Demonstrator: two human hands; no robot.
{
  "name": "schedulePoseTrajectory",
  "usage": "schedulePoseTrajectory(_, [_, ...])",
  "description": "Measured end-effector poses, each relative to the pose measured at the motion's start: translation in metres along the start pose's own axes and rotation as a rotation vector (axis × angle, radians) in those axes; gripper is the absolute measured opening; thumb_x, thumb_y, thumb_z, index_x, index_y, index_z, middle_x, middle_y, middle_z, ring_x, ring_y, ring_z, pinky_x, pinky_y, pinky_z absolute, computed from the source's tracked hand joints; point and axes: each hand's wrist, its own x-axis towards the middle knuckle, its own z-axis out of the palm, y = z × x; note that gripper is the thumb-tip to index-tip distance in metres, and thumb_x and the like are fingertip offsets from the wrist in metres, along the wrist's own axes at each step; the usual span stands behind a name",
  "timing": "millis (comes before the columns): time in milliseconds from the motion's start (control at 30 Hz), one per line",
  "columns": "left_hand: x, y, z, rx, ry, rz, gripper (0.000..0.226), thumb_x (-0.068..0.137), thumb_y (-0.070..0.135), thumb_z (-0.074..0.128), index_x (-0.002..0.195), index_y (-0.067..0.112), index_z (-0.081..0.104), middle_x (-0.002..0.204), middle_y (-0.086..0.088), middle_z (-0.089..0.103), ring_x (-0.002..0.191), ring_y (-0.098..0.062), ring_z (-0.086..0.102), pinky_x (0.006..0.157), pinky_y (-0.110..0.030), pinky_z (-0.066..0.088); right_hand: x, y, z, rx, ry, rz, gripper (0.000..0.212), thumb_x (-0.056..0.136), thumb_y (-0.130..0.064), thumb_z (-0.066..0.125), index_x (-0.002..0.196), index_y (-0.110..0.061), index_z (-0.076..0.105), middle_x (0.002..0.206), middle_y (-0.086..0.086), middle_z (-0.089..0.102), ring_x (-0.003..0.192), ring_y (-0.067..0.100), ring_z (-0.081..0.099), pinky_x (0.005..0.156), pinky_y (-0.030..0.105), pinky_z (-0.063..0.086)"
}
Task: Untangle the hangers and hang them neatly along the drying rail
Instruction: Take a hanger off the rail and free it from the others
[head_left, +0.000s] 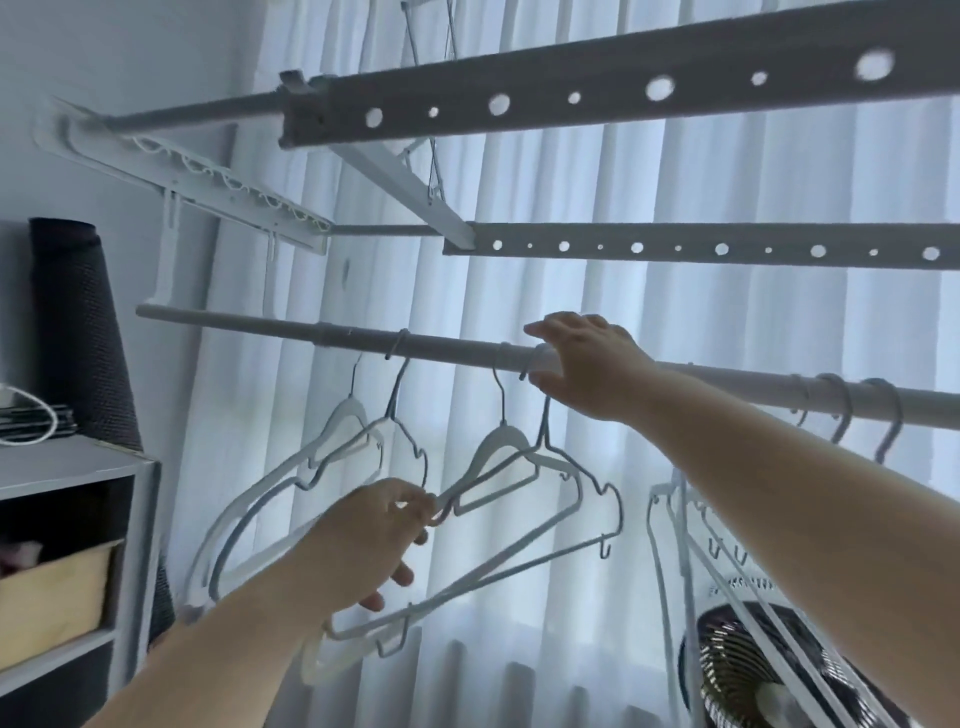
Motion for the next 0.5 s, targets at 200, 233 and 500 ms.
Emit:
schedulePoseTrajectory(200, [-0.002, -0.006, -0.012, -0.017, -0.132, 0.038, 0.043, 0.091, 0.051, 0.03, 0.066, 0.021, 0.048, 0.048, 0.007, 0.047, 0.027, -0.004, 0.037, 0.036, -0.013, 0.034, 0.022, -0.019, 0.013, 0.072, -0.041, 0.19, 0.039, 0.095, -0.034, 0.035, 0.127, -0.015, 0.046, 0.13, 0.007, 0.05, 0.12, 0.026, 0.043, 0.09, 0.033, 0.035])
schedulePoseTrajectory(233, [0.0, -0.008, -0.015, -0.018, -0.138, 0.04, 0.048, 0.09, 0.053, 0.028, 0.063, 0.018, 0.048, 0.04, 0.008, 0.043, 0.028, -0.005, 0.036, 0.037, -0.014, 0.033, 0.022, -0.02, 0.014, 0.087, -0.027, 0.213, 0.038, 0.095, -0.032, 0.034, 0.125, -0.013, 0.047, 0.127, 0.008, 0.051, 0.117, 0.026, 0.045, 0.086, 0.032, 0.036])
schedulePoseTrajectory(500, [0.018, -0.022, -0.027, -0.142, -0.163, 0.064, 0.042, 0.094, 0.041, 0.037, 0.064, 0.013, 0.049, 0.035, 0.008, 0.038, 0.03, -0.007, 0.03, 0.034, -0.015, 0.027, 0.016, -0.017, 0.011, 0.046, -0.001, 0.304, 0.035, 0.089, -0.014, 0.042, 0.123, -0.012, 0.047, 0.126, 0.005, 0.051, 0.111, 0.024, 0.049, 0.079, 0.029, 0.037])
